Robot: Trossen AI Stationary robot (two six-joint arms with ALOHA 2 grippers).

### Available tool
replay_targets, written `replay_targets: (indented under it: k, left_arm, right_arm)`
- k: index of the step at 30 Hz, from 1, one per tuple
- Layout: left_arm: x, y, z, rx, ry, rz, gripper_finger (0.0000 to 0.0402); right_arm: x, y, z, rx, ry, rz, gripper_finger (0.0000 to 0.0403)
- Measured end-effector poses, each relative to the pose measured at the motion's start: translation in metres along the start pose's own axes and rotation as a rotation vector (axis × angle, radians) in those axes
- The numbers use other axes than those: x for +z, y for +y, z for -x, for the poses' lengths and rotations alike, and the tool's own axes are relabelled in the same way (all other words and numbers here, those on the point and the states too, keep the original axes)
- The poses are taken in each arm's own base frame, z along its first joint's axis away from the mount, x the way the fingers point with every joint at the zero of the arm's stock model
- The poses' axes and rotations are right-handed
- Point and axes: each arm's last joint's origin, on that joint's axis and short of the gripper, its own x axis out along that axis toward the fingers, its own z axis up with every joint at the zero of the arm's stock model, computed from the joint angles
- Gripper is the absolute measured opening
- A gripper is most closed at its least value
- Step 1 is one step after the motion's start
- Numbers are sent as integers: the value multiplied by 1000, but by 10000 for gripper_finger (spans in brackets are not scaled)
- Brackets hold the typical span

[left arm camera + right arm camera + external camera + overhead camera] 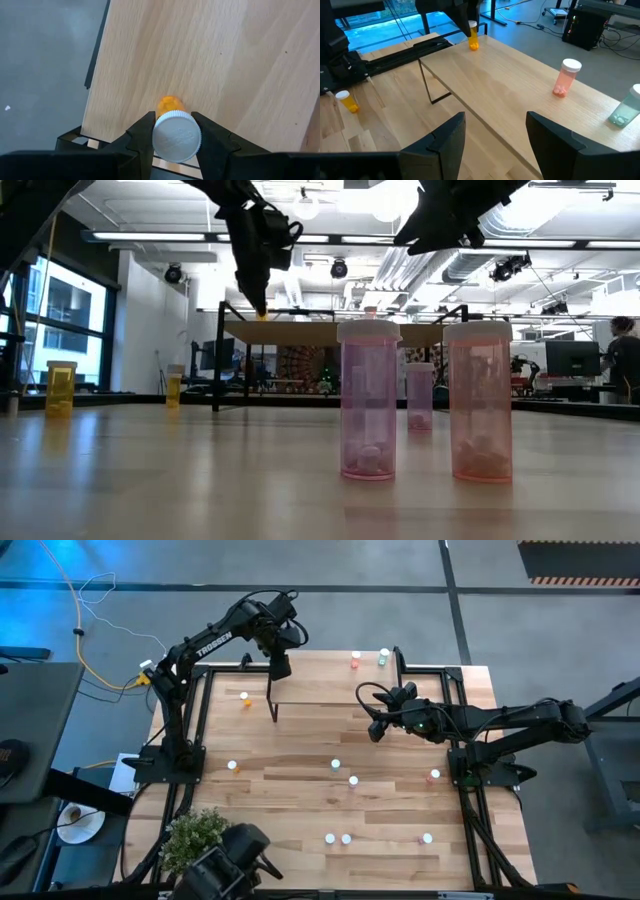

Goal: Pick and place medicine bottles onto shelf by color
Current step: Put the bottom orange pill bottle on the shelf

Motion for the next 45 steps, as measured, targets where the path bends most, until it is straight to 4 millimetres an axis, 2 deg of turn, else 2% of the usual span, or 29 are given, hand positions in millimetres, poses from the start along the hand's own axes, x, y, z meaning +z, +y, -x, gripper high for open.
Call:
replay_targets:
  k: [21,45]
  left_arm:
    - [0,0,0,4,-1,0,110]
    - [2,1,0,25,-14,-2,167]
  right_arm:
    - [0,0,0,0,0,0,201]
    - [0,0,0,0,0,-1,201]
